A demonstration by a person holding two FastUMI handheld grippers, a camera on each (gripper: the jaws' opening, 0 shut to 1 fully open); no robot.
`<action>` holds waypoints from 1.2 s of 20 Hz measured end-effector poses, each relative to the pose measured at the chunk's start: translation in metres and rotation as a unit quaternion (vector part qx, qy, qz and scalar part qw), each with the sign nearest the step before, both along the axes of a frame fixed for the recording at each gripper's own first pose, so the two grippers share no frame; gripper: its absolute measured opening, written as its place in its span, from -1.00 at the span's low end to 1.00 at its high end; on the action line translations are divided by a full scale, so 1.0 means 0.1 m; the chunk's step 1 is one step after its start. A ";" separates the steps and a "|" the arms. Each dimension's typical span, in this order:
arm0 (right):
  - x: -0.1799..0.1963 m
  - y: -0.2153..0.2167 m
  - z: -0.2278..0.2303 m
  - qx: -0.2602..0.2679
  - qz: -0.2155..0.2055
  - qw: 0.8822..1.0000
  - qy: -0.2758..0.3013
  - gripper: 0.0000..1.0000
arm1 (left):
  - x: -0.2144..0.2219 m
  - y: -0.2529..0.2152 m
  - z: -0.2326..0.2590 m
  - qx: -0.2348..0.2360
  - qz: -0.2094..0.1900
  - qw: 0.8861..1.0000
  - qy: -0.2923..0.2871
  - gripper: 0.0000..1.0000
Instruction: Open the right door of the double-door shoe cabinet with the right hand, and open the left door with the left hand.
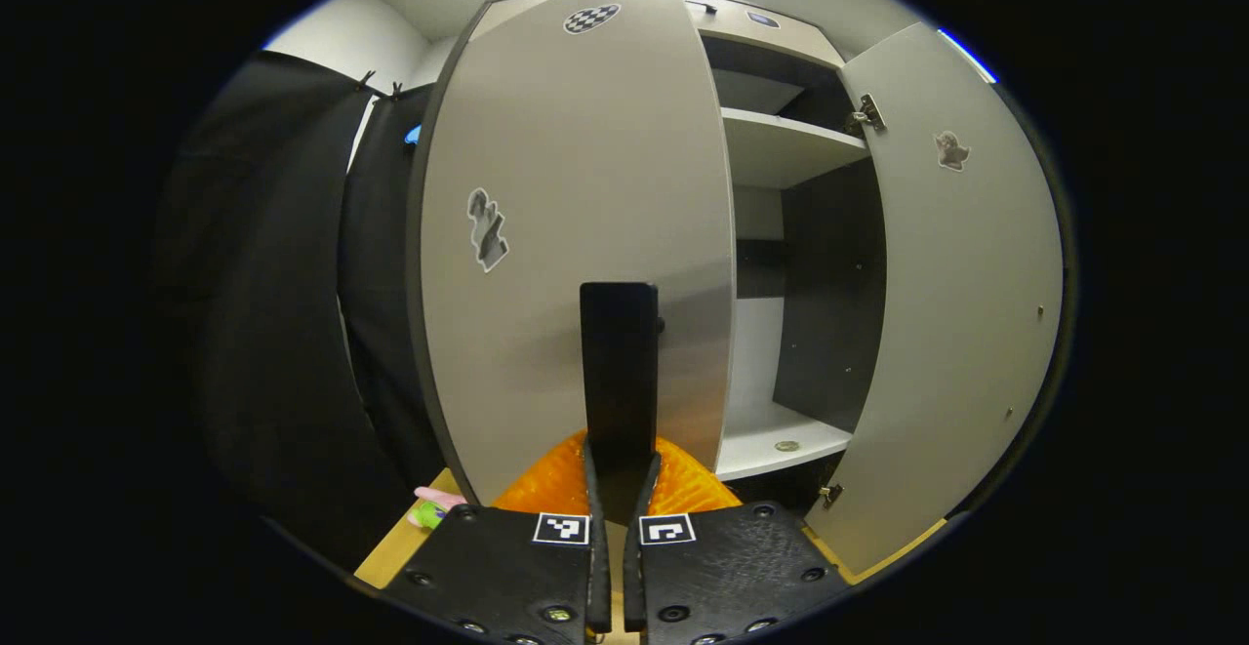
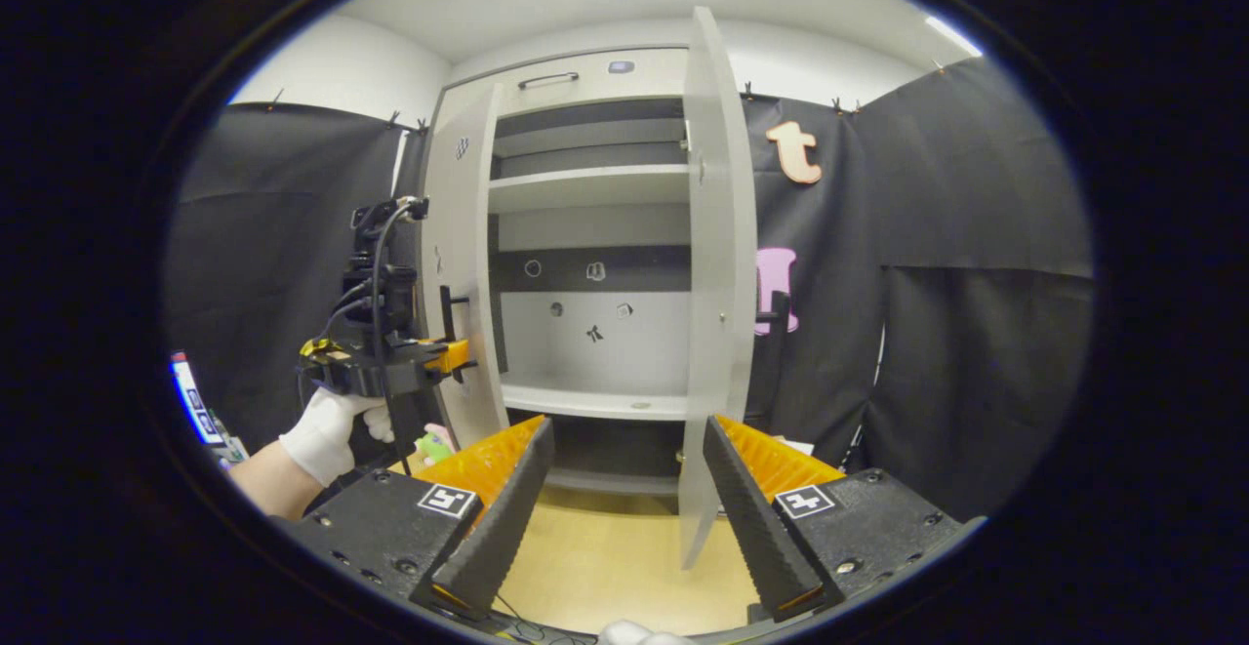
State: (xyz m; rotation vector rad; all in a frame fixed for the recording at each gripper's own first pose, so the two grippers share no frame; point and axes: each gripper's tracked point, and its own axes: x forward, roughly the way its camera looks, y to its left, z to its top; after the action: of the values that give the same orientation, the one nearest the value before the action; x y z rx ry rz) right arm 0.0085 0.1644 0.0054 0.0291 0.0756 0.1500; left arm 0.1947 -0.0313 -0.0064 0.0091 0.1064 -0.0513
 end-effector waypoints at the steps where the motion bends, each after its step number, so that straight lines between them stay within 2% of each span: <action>1: 0.02 0.03 -0.01 0.000 0.006 1.000 0.001 0.93 | -0.04 0.02 0.00 0.001 0.001 1.000 0.001 -0.91; 10: 0.05 0.33 -0.03 0.002 0.056 0.998 0.000 0.93 | -0.37 0.36 0.01 -0.008 0.048 0.999 0.007 -0.96; 13: 0.05 0.42 -0.04 0.006 0.070 0.998 0.001 0.93 | -0.33 0.45 -0.01 -0.011 0.063 0.998 0.008 -1.00; 14: 0.06 0.44 -0.04 0.005 0.072 0.997 0.001 0.93 | -0.34 0.48 -0.01 -0.007 0.067 0.998 0.009 -0.84; 18: 0.07 0.51 -0.03 0.008 0.081 0.997 0.003 0.93 | -0.37 0.58 -0.02 -0.004 0.070 0.998 0.009 -0.84; 19: 0.08 0.52 -0.04 0.009 0.082 0.997 0.002 0.93 | -0.38 0.61 -0.01 -0.003 0.071 0.997 0.008 -1.00; 21: 0.07 0.52 -0.05 0.011 0.082 0.997 0.003 0.93 | -0.38 0.67 0.00 -0.002 0.076 0.997 0.004 -1.00; 22: 0.07 0.53 -0.05 0.011 0.083 0.996 0.004 0.93 | -0.38 0.72 0.01 0.007 0.080 0.997 0.001 -0.84; 23: 0.08 0.54 -0.06 0.013 0.084 0.996 0.006 0.93 | -0.39 0.79 0.01 0.015 0.087 0.996 0.000 -1.00; 24: 0.08 0.55 -0.07 0.015 0.086 0.996 0.009 0.92 | -0.39 0.88 0.00 0.022 0.095 0.995 0.000 -1.00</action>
State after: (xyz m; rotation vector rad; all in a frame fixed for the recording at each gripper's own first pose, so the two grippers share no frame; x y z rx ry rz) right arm 0.0165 0.2195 -0.0011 0.0539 0.0931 0.3229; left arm 0.1557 0.0562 -0.0061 0.0422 0.1079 0.1413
